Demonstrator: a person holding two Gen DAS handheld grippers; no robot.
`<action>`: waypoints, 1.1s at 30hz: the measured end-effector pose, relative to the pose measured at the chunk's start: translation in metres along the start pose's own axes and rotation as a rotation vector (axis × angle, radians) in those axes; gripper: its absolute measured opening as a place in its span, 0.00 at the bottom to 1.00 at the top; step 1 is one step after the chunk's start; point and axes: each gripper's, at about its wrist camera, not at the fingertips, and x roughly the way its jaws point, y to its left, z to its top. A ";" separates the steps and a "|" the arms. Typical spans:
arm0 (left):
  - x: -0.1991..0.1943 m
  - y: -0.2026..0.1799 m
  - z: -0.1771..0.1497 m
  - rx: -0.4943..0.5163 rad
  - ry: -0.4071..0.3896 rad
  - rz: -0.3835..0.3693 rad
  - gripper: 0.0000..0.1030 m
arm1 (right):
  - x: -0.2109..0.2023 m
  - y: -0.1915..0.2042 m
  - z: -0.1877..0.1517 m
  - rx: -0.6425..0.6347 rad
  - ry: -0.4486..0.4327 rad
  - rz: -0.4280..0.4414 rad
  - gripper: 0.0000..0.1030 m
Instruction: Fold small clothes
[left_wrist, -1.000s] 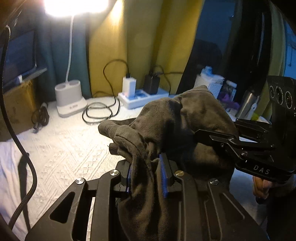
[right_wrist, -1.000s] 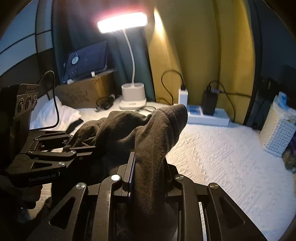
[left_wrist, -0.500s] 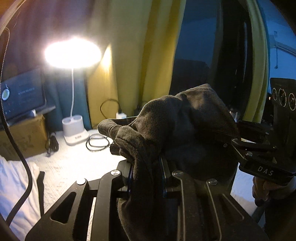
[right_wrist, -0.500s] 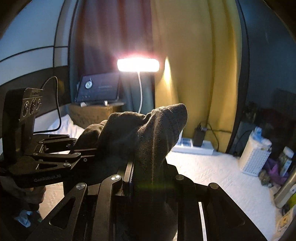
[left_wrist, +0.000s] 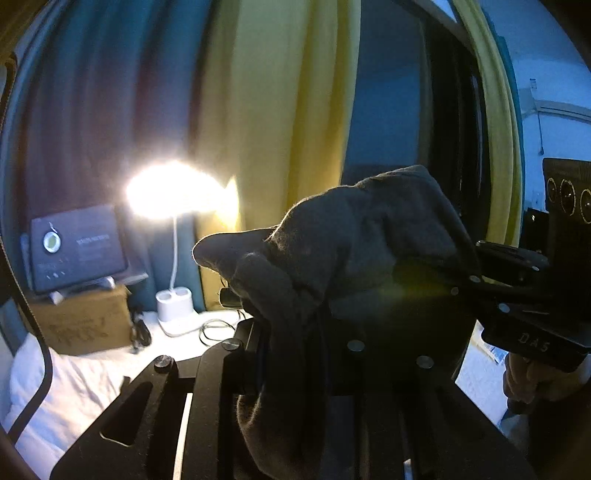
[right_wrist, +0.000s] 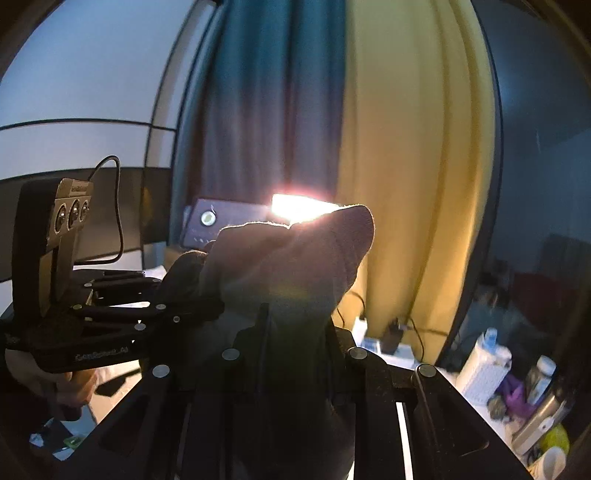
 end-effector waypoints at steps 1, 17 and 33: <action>-0.005 0.001 0.001 0.001 -0.010 0.006 0.20 | -0.003 0.005 0.004 -0.007 -0.012 0.004 0.22; -0.092 0.051 -0.016 -0.017 -0.058 0.155 0.20 | 0.005 0.098 0.021 -0.077 -0.049 0.150 0.22; -0.053 0.079 -0.045 -0.066 0.063 0.150 0.20 | 0.069 0.111 -0.008 -0.016 0.080 0.158 0.22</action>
